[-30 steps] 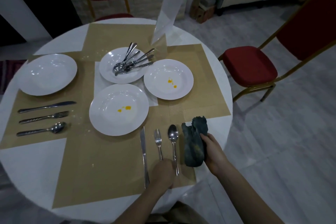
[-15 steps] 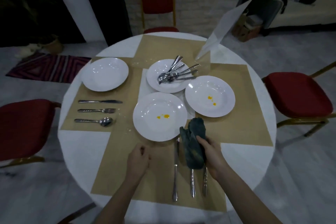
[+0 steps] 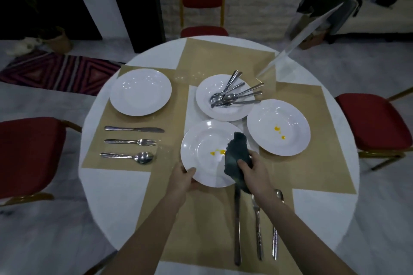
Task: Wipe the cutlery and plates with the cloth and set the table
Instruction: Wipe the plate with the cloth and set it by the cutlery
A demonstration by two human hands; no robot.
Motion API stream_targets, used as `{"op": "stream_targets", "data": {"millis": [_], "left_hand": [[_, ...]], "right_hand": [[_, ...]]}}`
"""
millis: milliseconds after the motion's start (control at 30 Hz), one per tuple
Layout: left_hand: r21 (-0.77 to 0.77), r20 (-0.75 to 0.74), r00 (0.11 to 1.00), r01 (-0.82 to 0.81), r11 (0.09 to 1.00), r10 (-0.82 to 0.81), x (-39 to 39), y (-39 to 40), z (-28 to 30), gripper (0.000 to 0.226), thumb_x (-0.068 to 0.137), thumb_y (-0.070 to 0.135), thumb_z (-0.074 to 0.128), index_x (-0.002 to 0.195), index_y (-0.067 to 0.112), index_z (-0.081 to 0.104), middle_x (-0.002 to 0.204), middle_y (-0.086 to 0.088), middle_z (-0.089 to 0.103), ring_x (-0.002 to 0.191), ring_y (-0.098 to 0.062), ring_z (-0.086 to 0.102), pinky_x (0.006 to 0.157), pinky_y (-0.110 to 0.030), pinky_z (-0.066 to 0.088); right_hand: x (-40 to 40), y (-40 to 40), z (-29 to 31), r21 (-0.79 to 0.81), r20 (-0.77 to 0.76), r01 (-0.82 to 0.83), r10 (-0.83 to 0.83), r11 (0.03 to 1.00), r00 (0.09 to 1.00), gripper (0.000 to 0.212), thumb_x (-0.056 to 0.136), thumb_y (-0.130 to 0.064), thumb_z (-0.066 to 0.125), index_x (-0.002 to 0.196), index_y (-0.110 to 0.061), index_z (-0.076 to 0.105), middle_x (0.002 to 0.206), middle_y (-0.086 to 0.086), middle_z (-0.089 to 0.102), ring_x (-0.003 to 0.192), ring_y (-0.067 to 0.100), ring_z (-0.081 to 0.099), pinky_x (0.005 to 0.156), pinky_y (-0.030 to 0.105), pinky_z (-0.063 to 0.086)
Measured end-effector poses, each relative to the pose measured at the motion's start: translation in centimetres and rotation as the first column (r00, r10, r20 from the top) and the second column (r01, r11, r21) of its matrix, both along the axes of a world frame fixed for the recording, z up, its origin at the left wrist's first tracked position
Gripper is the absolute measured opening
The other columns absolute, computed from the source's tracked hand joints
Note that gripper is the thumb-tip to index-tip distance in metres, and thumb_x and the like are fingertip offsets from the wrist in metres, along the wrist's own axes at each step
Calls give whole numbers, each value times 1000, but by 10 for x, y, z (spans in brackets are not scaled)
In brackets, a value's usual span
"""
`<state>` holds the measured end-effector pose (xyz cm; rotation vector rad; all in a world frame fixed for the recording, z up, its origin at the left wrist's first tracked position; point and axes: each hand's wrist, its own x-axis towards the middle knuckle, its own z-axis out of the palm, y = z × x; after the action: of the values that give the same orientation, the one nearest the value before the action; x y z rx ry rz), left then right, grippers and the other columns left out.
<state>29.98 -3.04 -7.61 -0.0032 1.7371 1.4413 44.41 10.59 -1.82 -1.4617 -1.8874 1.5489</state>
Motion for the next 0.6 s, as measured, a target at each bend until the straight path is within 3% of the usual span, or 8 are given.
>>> {"op": "stream_targets", "data": {"millis": [133, 233, 333, 433, 500, 600], "left_hand": [[26, -27, 998, 63, 998, -62, -10, -2, 3, 28, 90, 4, 54, 113, 16, 63, 99, -1, 73, 86, -21, 70, 61, -31, 57], [92, -48, 996, 83, 992, -79, -18, -5, 12, 26, 91, 3, 52, 111, 16, 63, 99, -5, 72, 79, -23, 69, 55, -32, 55], [130, -63, 995, 89, 987, -81, -23, -11, 21, 26, 90, 0, 49, 108, 13, 61, 96, -9, 71, 70, -22, 66, 51, -31, 52], [165, -54, 993, 111, 980, -104, -22, -23, 29, 24, 91, 0, 50, 109, 13, 60, 97, -12, 68, 67, -22, 66, 51, -31, 52], [183, -54, 991, 132, 974, -124, -17, -30, 33, 25, 92, 2, 50, 111, 15, 60, 99, -10, 69, 71, -22, 67, 54, -31, 52], [206, -69, 988, 151, 967, -139, -8, -33, 40, 24, 92, 3, 51, 110, 16, 60, 99, -9, 69, 73, -23, 68, 54, -31, 53]], "right_hand": [[-12, -1, -5, 308, 152, -174, 132, 935, 979, 40, 92, -5, 53, 131, -10, 53, 113, 4, 65, 98, 19, 60, 74, 23, 42], [-24, 1, -11, 447, 331, -325, 183, 833, 926, 48, 94, -2, 47, 141, -9, 44, 124, 11, 60, 108, 27, 56, 85, 32, 44], [-35, 6, -14, 473, 628, -547, 172, 690, 759, 59, 93, -3, 47, 149, -14, 31, 132, 9, 51, 112, 29, 51, 87, 36, 44], [-37, 2, -15, 408, 827, -749, 137, 522, 545, 54, 92, -7, 49, 143, -18, 35, 134, 8, 44, 115, 27, 45, 90, 36, 41], [-35, -7, -17, 362, 849, -763, 149, 535, 507, 45, 92, -5, 49, 135, -16, 41, 130, 9, 44, 113, 26, 45, 90, 35, 40], [-35, -24, -21, 317, 809, -709, 210, 631, 549, 44, 92, -4, 44, 136, -13, 42, 134, 10, 44, 116, 26, 44, 95, 34, 41]]}}
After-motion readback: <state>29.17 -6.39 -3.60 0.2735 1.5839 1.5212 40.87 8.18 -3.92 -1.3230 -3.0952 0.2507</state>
